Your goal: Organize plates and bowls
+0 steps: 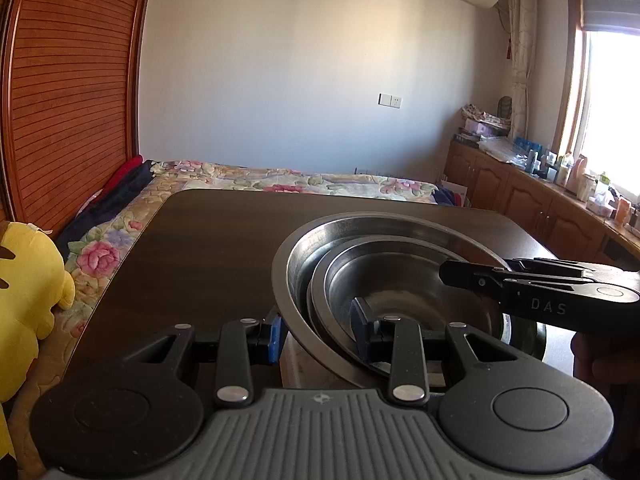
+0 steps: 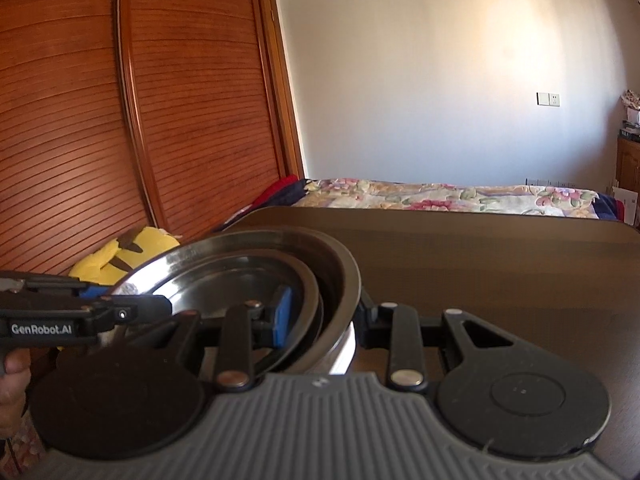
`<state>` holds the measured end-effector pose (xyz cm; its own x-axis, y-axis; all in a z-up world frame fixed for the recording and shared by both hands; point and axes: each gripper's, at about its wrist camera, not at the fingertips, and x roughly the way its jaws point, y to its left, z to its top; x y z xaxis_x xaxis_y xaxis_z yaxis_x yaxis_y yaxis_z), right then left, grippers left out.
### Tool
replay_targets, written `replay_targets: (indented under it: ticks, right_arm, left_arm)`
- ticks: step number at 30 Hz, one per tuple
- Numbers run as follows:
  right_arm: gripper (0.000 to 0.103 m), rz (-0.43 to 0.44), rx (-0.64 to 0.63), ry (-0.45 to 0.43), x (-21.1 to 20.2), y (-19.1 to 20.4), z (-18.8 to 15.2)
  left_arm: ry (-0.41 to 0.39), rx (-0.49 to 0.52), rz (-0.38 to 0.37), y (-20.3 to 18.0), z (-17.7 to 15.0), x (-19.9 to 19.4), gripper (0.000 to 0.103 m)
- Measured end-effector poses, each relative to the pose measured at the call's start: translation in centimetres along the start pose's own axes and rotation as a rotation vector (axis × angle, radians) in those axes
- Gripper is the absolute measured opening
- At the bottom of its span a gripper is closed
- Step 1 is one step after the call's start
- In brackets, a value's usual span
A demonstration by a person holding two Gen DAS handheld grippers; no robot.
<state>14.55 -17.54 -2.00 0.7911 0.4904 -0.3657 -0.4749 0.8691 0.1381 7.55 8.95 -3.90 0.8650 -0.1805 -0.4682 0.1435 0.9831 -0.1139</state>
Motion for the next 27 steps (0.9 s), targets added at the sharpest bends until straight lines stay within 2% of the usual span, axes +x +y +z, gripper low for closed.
replay_targets:
  ticks: [14, 27]
  right_arm:
    - [0.034, -0.009, -0.007, 0.027, 1.1, 0.5, -0.2]
    - [0.034, -0.007, 0.000, 0.031, 1.4, 0.4, -0.6]
  left_arm:
    - [0.031, -0.005, -0.002, 0.3, -0.8, 0.6, 0.036]
    - [0.016, 0.002, 0.003, 0.0, -1.0, 0.5, 0.037]
